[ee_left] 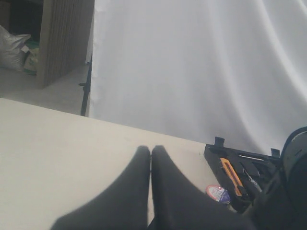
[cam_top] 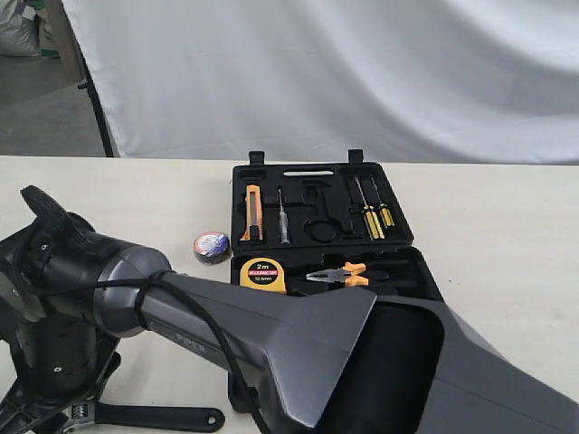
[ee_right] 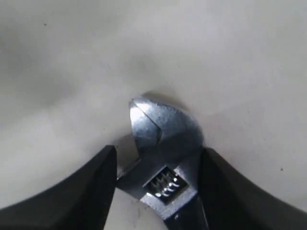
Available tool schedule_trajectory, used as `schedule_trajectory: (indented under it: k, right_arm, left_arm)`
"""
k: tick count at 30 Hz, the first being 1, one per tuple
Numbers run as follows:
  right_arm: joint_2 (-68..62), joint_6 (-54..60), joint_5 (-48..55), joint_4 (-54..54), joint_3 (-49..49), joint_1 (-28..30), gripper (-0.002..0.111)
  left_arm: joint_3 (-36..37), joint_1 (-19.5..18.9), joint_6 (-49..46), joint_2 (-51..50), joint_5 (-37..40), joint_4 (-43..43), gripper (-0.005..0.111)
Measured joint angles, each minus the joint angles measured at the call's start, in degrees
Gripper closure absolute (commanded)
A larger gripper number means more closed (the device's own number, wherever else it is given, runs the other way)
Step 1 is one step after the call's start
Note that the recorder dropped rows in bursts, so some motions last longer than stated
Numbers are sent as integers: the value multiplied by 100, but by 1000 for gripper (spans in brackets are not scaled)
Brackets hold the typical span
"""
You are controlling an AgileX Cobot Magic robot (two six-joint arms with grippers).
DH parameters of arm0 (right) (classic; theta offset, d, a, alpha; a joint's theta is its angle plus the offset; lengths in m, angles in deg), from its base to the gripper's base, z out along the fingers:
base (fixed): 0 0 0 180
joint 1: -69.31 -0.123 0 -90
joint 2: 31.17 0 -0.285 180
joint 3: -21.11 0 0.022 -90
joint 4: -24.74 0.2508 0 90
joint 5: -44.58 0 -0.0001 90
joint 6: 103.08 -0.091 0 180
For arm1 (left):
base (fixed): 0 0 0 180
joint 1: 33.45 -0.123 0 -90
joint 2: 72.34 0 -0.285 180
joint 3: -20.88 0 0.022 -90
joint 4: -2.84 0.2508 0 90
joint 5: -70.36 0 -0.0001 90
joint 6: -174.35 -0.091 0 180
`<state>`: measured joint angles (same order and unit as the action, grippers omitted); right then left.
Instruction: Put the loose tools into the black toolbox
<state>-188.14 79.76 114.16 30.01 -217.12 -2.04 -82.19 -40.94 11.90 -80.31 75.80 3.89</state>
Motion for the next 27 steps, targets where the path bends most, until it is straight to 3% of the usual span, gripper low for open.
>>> schedule_trajectory:
  k: [9,27]
  right_arm:
    - [47,0,48,374,-430,-12,109]
    - [1007,-190,60,-287,-89,-20,109]
  left_arm:
    - [0,0,0,0,0,0,106]
    - [0,0,0,0,0,0,106]
